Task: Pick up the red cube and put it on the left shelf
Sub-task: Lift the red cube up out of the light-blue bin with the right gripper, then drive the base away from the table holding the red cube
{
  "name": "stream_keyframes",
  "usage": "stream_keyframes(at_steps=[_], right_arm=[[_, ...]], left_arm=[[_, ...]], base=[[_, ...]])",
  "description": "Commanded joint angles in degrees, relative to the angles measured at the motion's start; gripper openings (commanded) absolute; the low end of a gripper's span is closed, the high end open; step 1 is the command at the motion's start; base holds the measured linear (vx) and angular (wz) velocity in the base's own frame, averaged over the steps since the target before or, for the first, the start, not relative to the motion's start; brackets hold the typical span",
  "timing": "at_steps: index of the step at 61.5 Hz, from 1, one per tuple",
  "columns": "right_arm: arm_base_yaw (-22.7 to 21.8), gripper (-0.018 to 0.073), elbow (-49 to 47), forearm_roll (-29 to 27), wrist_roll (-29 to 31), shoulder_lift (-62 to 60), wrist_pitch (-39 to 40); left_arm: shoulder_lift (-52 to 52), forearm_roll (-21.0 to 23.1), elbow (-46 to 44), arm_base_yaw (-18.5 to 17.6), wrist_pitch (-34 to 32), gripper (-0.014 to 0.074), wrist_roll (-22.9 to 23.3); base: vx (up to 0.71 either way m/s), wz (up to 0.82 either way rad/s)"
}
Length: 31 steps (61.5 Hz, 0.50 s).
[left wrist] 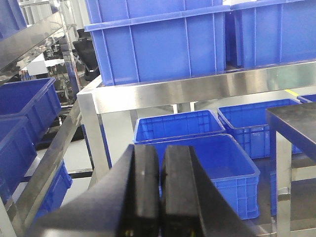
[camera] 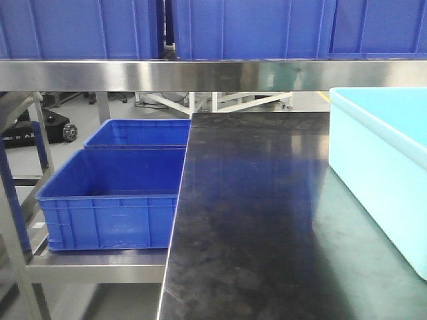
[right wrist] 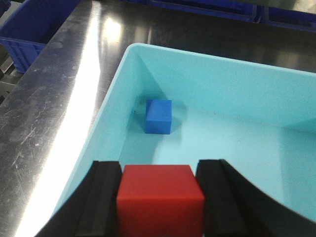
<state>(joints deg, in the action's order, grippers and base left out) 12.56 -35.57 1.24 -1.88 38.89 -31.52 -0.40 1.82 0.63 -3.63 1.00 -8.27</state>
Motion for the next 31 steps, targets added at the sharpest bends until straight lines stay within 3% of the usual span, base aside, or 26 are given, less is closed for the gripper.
stream_keyframes(at_steps=[1, 31], right_arm=[[0.06, 0.0059, -1.76, 0.10, 0.51, 0.44, 4.05], [0.06, 0.0059, -1.76, 0.10, 0.51, 0.44, 4.05]], left_arm=[[0.47, 0.57, 1.26, 0.11, -4.76, 0.0106, -0.03], [0.47, 0.57, 1.26, 0.11, -4.76, 0.0106, -0.03]], base=[[0.00, 0.00], [0.00, 0.00]])
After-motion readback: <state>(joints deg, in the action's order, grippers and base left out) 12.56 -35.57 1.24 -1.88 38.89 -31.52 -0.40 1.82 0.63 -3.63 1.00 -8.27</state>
